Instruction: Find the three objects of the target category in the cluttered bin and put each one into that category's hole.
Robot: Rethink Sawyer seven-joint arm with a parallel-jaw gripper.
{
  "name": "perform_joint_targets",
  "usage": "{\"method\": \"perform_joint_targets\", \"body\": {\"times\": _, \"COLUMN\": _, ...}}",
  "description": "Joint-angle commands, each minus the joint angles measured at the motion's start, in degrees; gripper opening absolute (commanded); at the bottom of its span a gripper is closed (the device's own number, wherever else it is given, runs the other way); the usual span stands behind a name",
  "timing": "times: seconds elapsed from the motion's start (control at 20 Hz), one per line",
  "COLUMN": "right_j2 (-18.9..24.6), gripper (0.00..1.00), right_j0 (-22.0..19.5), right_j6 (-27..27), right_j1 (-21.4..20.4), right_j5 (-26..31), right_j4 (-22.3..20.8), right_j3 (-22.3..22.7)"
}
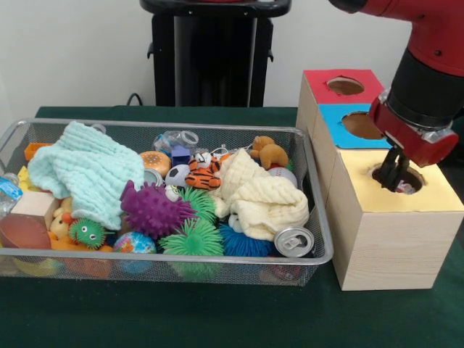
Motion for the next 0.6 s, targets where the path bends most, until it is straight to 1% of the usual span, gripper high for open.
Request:
{"method": "perform_joint_targets", "body": {"times": 0.05, "right_j2": 4.42, "gripper": 0.00, "right_j0": 0.48, "right_j6": 7.55, "right_j1": 2.93, "right_j5": -3.17, "right_j4": 1.23, "right_j3": -1.14}}
{"method": "perform_joint_targets", "body": {"times": 0.4, "right_j2": 4.42, "gripper": 0.00, "right_j0": 0.73, "right_j6": 7.82, "right_j1": 4.68, "right_j5": -4.72, "right_j4": 1.56, "right_j3": -2.10}}
{"method": "perform_joint_targets", "body": {"times": 0.6, "right_j2": 4.57, "gripper": 0.00, "right_j0": 0.13, "right_j6": 7.07, "right_j1": 6.02, "right_j5": -6.90, "right_j4": 1.33, "right_j3": -2.30}}
